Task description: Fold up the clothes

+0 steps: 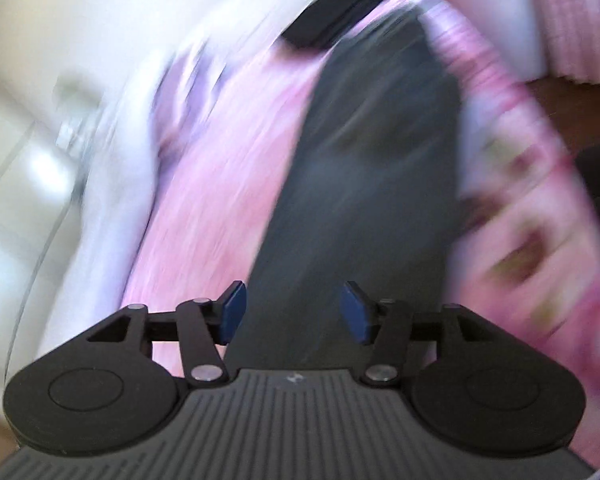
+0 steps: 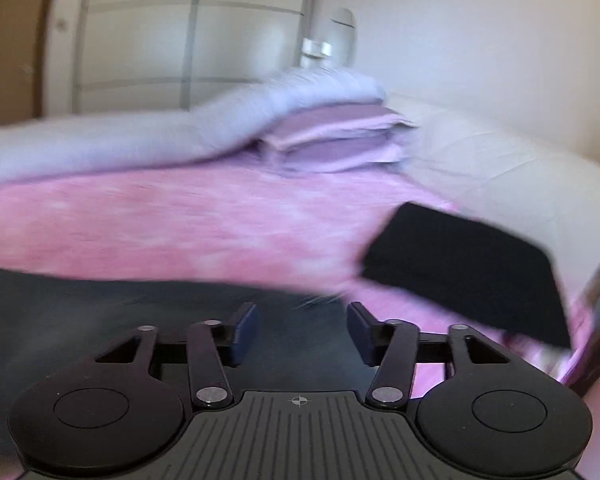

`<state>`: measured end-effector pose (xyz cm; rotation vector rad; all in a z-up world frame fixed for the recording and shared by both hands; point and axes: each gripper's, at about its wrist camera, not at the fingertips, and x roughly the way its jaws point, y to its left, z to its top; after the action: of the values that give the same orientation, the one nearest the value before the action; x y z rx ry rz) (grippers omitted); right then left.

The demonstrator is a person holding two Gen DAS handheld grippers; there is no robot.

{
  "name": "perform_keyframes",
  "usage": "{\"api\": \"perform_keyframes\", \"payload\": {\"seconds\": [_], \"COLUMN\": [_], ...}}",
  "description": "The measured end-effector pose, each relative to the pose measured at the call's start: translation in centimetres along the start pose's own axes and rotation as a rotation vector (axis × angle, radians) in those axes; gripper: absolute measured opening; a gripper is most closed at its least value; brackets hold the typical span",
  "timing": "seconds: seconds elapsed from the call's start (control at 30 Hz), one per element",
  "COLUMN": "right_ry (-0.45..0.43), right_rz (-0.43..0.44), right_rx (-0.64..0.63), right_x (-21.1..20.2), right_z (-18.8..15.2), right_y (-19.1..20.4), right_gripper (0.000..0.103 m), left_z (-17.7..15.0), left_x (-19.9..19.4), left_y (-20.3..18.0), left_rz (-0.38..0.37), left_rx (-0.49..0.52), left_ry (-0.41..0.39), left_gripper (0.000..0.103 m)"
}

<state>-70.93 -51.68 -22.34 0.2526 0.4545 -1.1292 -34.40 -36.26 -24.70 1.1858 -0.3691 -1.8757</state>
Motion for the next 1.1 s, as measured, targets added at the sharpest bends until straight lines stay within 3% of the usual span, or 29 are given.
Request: {"api": "perform_keyframes", "payload": {"seconds": [0.07, 0.17, 0.2, 0.23, 0.27, 0.3, 0.33, 0.43, 0.53, 0.7, 0.83, 0.97, 1.07, 1.1], "right_ry": [0.001, 0.051, 0.073, 0.086, 0.094, 0.097, 0.094, 0.074, 0.059, 0.053, 0.009, 0.001, 0.056, 0.068], "right_rz": [0.035, 0.068, 0.073, 0.074, 0.077, 0.084, 0.094, 0.101, 0.114, 0.053, -0.089, -0.240, -0.327, -0.334], "right_rx": [0.071, 0.150, 0.172, 0.198, 0.227, 0.252, 0.261, 0.235, 0.209, 0.176, -0.022, -0.373, -0.689, -0.718], "right_x": [-2.6, -4.8, -5.3, -5.7, -6.0, -6.2, -6.4, -6.1, -4.9, -1.4, 0.6, 3.7, 4.4, 4.2], "right_z": [-3.4, -7.8, -8.9, -9.6, -10.1, -10.4, -10.5, -9.9, -9.1, -7.9, -7.0, -8.2, -9.6, -9.9], "right_y": [2.2, 5.1, 6.0, 6.6, 7.2, 7.7, 8.3, 9.7, 11.2, 13.9, 17.2, 20.4, 21.7, 21.8], "right_gripper": [0.057, 0.057, 0.057, 0.057, 0.057, 0.057, 0.057, 0.058, 0.060, 0.062, 0.063, 0.064, 0.063, 0.063], "left_z": [2.0, 4.2, 4.5, 4.7, 4.8, 4.9, 5.0, 5.5, 6.7, 7.5, 7.6, 6.9, 6.3, 6.1], "left_x": [-0.3, 1.2, 2.0, 2.7, 3.5, 4.3, 5.1, 5.4, 5.1, 4.9, 5.3, 5.7, 5.6, 5.6], "left_y": [-3.0, -7.0, -8.0, -8.9, -8.8, -8.6, -8.4, -5.2, -2.3, 0.8, 1.0, 0.5, -0.4, -1.1], "left_rz": [-0.048, -0.096, -0.092, -0.087, -0.089, -0.093, -0.096, -0.129, -0.140, -0.095, -0.077, -0.067, -0.058, -0.052], "left_rx": [0.067, 0.191, 0.227, 0.262, 0.248, 0.233, 0.218, 0.076, 0.003, -0.023, -0.005, -0.003, 0.034, 0.066], "left_ry": [-0.095, -0.159, -0.153, -0.146, -0.123, -0.099, -0.075, -0.077, -0.078, -0.089, -0.095, -0.116, -0.137, -0.146], "left_gripper": [0.054, 0.055, 0.054, 0.046, 0.035, 0.008, 0.004, 0.002, 0.002, 0.002, 0.002, 0.002, 0.002, 0.002]}}
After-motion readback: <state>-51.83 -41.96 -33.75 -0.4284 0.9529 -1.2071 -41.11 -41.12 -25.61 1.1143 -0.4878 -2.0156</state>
